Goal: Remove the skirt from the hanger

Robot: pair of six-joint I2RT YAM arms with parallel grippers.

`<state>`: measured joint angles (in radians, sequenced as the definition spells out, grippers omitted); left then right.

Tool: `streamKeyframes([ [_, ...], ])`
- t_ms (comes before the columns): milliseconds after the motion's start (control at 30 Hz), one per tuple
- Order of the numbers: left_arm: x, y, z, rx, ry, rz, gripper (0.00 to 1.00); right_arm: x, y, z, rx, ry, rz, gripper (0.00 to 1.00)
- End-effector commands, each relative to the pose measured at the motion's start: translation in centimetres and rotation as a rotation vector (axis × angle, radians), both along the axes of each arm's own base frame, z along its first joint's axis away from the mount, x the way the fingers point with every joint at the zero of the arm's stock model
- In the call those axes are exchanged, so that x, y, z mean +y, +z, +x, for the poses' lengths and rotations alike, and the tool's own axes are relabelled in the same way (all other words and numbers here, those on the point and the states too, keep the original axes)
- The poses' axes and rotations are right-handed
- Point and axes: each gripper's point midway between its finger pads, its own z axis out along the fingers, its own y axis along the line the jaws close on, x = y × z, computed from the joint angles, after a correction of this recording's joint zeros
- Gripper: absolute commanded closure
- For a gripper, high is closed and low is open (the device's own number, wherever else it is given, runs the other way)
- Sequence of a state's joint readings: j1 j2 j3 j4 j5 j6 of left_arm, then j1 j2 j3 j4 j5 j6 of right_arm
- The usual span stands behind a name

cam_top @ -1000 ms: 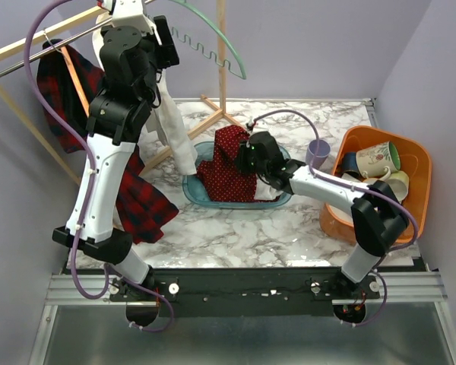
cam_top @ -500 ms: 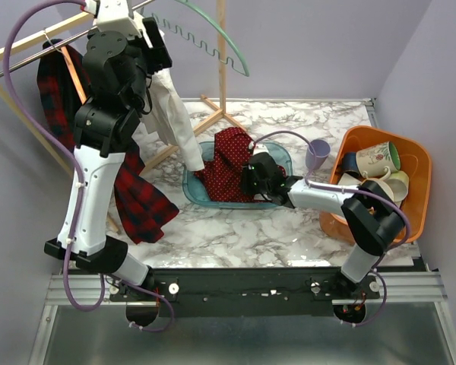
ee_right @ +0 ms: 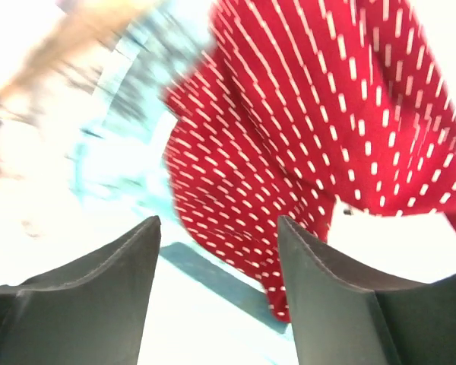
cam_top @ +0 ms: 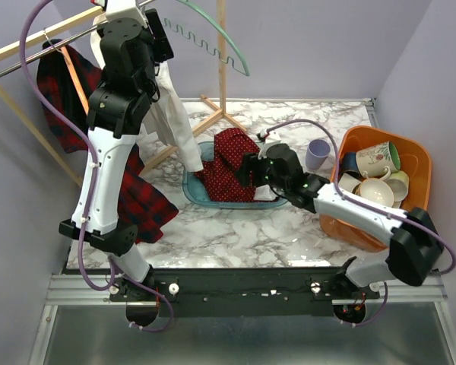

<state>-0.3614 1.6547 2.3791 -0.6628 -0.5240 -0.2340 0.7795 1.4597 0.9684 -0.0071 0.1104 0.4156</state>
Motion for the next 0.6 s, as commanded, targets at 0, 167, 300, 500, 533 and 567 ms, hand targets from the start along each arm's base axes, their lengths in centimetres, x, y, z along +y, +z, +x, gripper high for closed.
streamKeyframes([
  [0,0.6,-0.9,0.5,0.018,0.04,-0.018,0.25,0.1,5.2,-1.7,-0.069,0.083,0.063,0.28],
  [167,0.3,-3.2,1.7,0.078,0.035,-0.03,0.26,-0.7,10.0,-3.3,-0.148,0.113,0.137,0.26],
  [300,0.0,-5.0,2.5,0.126,0.042,-0.03,0.26,-1.4,12.5,-3.8,-0.194,0.115,0.162,0.25],
  [500,-0.3,-6.1,3.1,0.149,0.04,-0.027,0.24,-2.2,14.4,-4.4,-0.232,0.108,0.179,0.25],
  [533,-0.3,-6.1,3.2,0.149,0.034,-0.019,0.25,-2.4,14.8,-4.5,-0.242,0.107,0.184,0.25],
  [567,-0.4,-6.1,3.2,0.148,0.029,-0.015,0.29,-2.5,15.0,-4.5,-0.246,0.106,0.186,0.25],
])
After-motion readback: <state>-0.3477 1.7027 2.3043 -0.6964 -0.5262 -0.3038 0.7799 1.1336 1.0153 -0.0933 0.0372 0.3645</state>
